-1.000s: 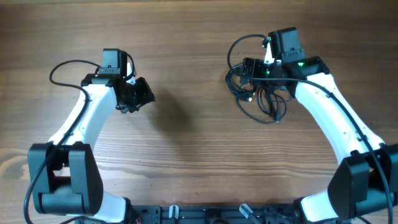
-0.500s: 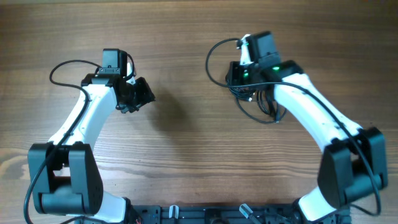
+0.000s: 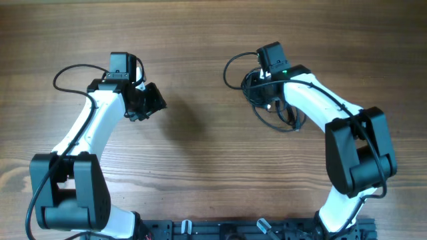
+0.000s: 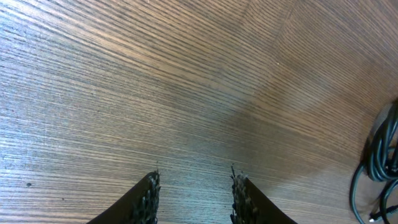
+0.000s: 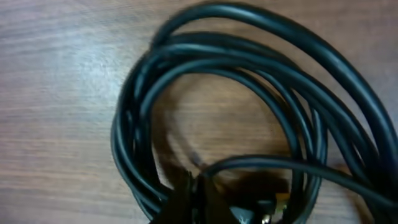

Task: Untangle cables
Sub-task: 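Lower the cables with the right gripper toward table center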

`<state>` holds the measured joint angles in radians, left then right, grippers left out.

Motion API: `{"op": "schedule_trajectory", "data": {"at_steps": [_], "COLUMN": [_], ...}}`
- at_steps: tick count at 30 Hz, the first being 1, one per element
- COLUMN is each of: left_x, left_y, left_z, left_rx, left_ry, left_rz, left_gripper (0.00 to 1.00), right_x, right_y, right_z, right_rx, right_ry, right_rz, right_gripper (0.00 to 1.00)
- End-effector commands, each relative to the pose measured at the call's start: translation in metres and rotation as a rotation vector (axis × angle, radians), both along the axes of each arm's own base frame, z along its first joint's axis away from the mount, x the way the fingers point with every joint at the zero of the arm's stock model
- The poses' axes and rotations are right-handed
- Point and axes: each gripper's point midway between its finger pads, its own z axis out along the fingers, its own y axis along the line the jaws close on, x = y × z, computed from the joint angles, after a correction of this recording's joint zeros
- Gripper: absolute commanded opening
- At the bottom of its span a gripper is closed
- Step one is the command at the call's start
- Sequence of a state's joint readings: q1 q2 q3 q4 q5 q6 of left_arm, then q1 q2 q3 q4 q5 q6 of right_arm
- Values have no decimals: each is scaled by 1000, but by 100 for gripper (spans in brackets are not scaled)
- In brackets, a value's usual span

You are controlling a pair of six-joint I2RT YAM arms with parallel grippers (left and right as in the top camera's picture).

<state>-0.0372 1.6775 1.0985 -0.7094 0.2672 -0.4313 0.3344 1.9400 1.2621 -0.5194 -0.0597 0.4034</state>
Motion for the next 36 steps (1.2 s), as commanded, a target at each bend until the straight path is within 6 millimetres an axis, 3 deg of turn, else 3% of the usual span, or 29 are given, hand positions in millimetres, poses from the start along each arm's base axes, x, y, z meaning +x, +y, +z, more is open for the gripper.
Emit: {"op": "schedule_trajectory", "data": {"at_steps": [1, 11, 16, 20, 23, 28, 34, 36], "left_x": [-2, -2, -2, -2, -2, -9, -24, -29], "left_y": [1, 0, 0, 0, -2, -27, -67, -82], "left_z": [-6, -6, -6, -6, -5, 0, 0, 0], "left_rx": [4, -3, -3, -1, -4, -73, -62, -56], "left_ry": [14, 11, 10, 9, 2, -22, -48, -62], "left_rz": [-5, -7, -7, -13, -47, -207, -421, -495], "left_gripper": [41, 40, 40, 36, 36, 33, 33, 34], "right_x": [-24, -82, -112, -123, -112, -93, -104, -109], "right_y": [27, 95, 114, 130, 123, 98, 52, 48], "right_z": [-4, -9, -10, 12, 36, 68, 46, 40], "right_rx": [166, 236, 216, 336, 374, 391, 209, 194], "right_ry": [123, 264, 321, 343, 341, 292, 378, 395], "right_rz": [23, 191, 263, 414, 393, 333, 227, 222], "right_gripper": [9, 13, 14, 20, 22, 25, 29, 30]}}
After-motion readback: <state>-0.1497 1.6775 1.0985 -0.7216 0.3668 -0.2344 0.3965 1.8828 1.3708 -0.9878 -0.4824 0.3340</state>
